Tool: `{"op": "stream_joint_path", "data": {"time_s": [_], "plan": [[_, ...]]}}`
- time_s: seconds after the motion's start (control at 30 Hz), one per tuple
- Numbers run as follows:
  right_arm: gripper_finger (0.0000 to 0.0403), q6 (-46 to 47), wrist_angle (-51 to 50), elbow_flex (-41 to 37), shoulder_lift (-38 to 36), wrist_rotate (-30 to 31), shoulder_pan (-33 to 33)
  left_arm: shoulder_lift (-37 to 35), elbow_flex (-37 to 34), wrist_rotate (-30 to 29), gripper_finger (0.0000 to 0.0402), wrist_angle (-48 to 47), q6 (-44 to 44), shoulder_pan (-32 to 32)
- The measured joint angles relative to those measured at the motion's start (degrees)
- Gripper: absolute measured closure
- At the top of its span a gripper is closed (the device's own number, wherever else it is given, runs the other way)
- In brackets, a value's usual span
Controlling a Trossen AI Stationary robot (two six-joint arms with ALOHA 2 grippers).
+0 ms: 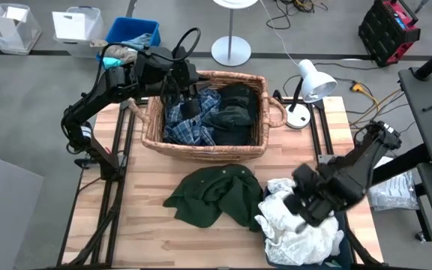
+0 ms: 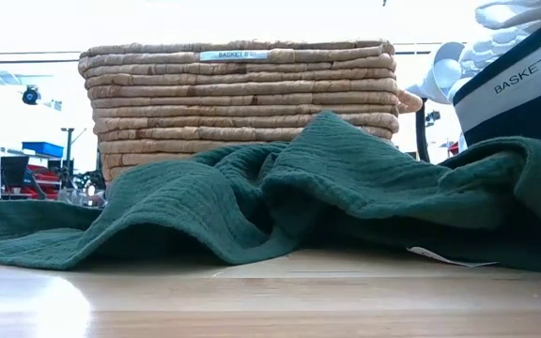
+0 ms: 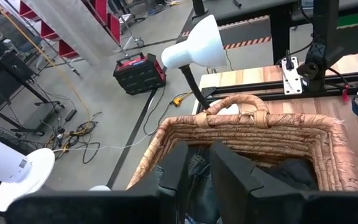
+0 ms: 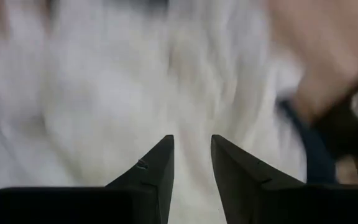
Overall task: Sort clothes
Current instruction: Put the white dress into the blue laundry bin
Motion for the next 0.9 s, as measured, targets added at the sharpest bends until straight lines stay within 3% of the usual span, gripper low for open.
{"op": "stream_joint_path", "data": {"time_s": [0.1,0.2,0.37,0.9], "plan": [[0.0319,4.01,0.00,-1.64,-2.00,10.71,-2.47,0.00,0.00,0.00,0.0353,0.20,0.00,0.00],[0.0345,5.22,-0.12,-4.81,-3.10,14.56,-5.57,0.00,0.00,0.00,0.0353,0.42,0.00,0.00],[0.0389,5.27,3.70,-11.98,-4.53,14.56,-7.47,0.00,0.00,0.00,0.0353,0.47,0.00,0.00],[0.0394,7.77,32.53,-35.76,-6.81,5.95,-7.43,0.00,0.00,0.00,0.0353,0.92,1.46,0.00]]}}
